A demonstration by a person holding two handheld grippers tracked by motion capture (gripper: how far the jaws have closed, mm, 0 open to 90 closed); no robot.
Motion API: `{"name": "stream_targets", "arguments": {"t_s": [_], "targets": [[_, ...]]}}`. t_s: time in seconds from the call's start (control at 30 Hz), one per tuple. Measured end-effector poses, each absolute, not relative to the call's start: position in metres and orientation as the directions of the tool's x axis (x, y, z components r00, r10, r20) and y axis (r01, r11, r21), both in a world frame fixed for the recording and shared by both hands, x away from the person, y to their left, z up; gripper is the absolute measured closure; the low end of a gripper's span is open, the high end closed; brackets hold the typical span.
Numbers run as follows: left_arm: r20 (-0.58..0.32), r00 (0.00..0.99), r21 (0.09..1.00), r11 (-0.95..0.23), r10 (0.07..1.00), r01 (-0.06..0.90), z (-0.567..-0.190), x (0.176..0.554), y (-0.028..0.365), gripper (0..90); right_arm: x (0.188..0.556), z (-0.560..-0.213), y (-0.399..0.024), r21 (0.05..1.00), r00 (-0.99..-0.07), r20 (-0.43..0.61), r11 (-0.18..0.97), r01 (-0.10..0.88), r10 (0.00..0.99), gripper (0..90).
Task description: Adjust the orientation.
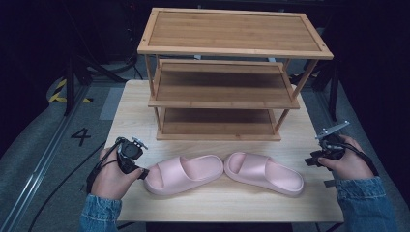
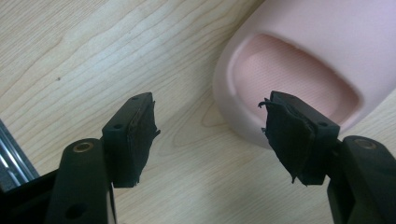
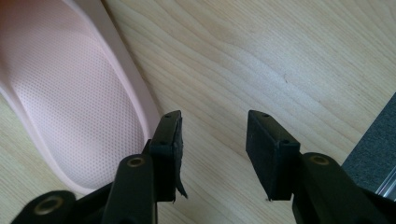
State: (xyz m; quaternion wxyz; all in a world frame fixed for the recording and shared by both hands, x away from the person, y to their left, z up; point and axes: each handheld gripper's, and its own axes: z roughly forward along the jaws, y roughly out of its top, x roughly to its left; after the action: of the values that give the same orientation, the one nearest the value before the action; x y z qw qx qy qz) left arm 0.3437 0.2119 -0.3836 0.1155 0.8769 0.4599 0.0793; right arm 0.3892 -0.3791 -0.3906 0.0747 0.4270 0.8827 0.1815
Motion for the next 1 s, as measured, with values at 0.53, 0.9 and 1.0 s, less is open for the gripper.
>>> {"name": "stream_targets", "arguments": {"t_s": [0.53,0.9,1.0], "targets": [[-0.116,0.648,0.252,-0.608,0.753,0.752,-0.369,0.326,0.189,85.0,0.393,-0.393,-0.377,0.378,-0.634,0.009,0.585,0.718,0.773,52.4],[-0.2,0.775,0.16,-0.761,0.599,0.629,-0.389,0.318,0.138,89.9,0.394,-0.395,-0.375,0.371,-0.641,0.007,0.593,0.714,0.767,50.8],[-0.215,0.781,0.114,-0.779,0.586,0.616,-0.404,0.32,0.127,89.7,0.394,-0.394,-0.375,0.375,-0.64,0.008,0.591,0.714,0.768,50.6]]}}
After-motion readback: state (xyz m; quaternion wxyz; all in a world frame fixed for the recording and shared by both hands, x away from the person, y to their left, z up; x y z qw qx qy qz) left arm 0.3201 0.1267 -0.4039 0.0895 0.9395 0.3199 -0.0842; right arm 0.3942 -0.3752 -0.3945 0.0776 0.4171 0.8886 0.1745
